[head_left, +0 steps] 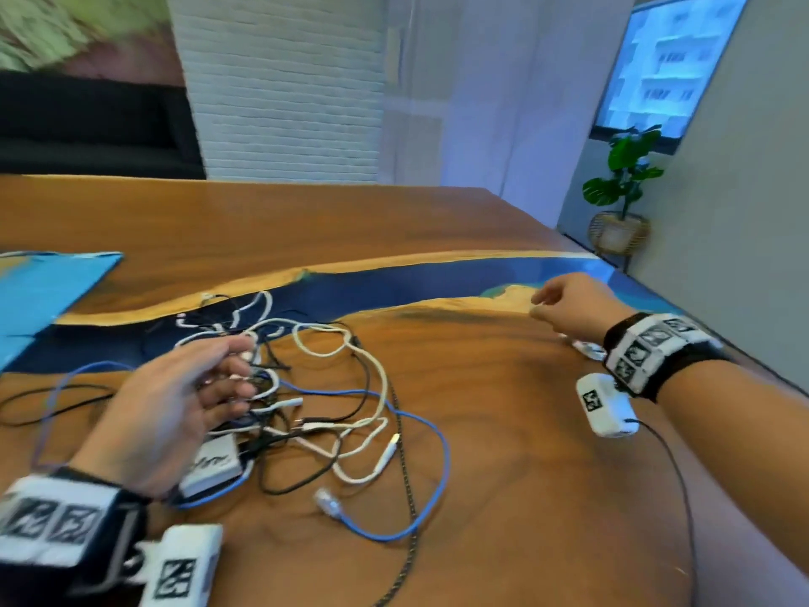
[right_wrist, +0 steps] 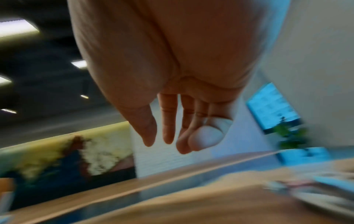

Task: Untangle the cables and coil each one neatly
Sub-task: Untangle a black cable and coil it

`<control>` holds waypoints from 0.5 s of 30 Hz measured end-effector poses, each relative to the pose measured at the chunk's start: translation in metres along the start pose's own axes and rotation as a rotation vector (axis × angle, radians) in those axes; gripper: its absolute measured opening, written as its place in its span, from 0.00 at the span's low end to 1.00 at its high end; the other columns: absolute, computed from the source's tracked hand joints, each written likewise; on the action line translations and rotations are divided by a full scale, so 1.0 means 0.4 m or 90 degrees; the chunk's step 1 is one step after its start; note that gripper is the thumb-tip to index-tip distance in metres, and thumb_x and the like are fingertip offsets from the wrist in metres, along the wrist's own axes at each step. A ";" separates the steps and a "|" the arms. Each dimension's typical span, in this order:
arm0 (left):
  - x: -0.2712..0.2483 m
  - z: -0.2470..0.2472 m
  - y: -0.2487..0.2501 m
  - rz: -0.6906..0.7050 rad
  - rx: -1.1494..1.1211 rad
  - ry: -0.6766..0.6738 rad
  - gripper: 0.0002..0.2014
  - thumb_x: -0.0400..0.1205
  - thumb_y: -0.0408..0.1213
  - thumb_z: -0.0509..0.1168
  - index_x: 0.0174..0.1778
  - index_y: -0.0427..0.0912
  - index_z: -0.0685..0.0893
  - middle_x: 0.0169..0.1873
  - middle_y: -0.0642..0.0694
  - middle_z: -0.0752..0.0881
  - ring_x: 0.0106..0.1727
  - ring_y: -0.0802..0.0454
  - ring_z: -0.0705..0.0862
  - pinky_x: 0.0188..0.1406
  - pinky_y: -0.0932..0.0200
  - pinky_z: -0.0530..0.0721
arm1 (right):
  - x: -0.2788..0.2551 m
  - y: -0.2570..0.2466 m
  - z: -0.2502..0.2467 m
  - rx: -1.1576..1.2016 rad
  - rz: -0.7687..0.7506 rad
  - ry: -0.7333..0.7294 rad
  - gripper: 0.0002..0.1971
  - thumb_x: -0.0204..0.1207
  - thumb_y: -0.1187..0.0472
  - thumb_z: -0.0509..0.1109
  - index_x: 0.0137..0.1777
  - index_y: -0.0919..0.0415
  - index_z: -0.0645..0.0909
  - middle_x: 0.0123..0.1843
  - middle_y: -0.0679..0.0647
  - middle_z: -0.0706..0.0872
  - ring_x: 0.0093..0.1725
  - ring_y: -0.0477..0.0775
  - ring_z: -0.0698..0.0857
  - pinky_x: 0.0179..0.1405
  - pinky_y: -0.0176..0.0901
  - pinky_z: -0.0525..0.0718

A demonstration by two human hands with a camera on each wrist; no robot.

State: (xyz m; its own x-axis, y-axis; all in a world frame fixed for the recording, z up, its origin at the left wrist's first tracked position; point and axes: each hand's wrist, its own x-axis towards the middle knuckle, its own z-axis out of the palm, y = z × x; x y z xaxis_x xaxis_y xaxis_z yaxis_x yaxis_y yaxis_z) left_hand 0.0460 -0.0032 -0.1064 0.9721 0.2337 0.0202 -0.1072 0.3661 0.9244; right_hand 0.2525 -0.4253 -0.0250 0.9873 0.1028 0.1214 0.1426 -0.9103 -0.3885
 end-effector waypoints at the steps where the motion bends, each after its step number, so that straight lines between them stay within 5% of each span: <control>1: -0.019 0.036 0.019 0.012 0.035 0.041 0.13 0.89 0.41 0.61 0.59 0.40 0.89 0.41 0.44 0.88 0.39 0.47 0.89 0.31 0.54 0.89 | -0.019 -0.065 0.014 0.030 -0.058 -0.020 0.04 0.79 0.54 0.78 0.50 0.51 0.90 0.51 0.49 0.92 0.40 0.45 0.87 0.41 0.40 0.83; 4: -0.044 0.069 0.030 0.053 0.045 0.048 0.12 0.88 0.39 0.62 0.56 0.38 0.89 0.37 0.45 0.86 0.33 0.49 0.86 0.29 0.60 0.85 | -0.123 -0.262 0.054 0.050 -0.250 -0.117 0.03 0.79 0.52 0.77 0.45 0.48 0.90 0.39 0.38 0.89 0.33 0.35 0.85 0.30 0.26 0.74; 7: -0.047 0.066 0.038 0.042 0.057 0.081 0.12 0.88 0.36 0.62 0.56 0.36 0.89 0.37 0.44 0.86 0.32 0.49 0.85 0.28 0.60 0.83 | -0.226 -0.422 0.112 0.044 -0.400 -0.207 0.04 0.75 0.50 0.80 0.44 0.47 0.91 0.36 0.37 0.90 0.37 0.32 0.84 0.32 0.23 0.76; 11: -0.055 0.065 0.061 0.055 0.062 0.080 0.11 0.89 0.36 0.61 0.56 0.37 0.89 0.37 0.45 0.84 0.27 0.52 0.77 0.20 0.63 0.71 | -0.308 -0.564 0.194 -0.025 -0.566 -0.284 0.09 0.72 0.46 0.81 0.45 0.49 0.87 0.38 0.43 0.88 0.38 0.41 0.84 0.38 0.37 0.80; 15: -0.062 0.044 0.105 0.092 0.029 0.081 0.12 0.88 0.37 0.61 0.55 0.37 0.88 0.35 0.46 0.81 0.24 0.54 0.68 0.25 0.56 0.56 | -0.333 -0.635 0.249 -0.146 -0.608 -0.306 0.19 0.69 0.36 0.80 0.41 0.51 0.84 0.38 0.46 0.87 0.39 0.46 0.83 0.38 0.48 0.84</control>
State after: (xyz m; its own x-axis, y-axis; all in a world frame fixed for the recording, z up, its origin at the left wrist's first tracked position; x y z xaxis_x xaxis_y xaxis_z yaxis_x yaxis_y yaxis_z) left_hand 0.0211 -0.0093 -0.0616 0.9131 0.3933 0.1078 -0.2306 0.2798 0.9319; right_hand 0.0918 -0.1678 -0.0333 0.4080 0.9068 -0.1059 0.8970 -0.4197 -0.1383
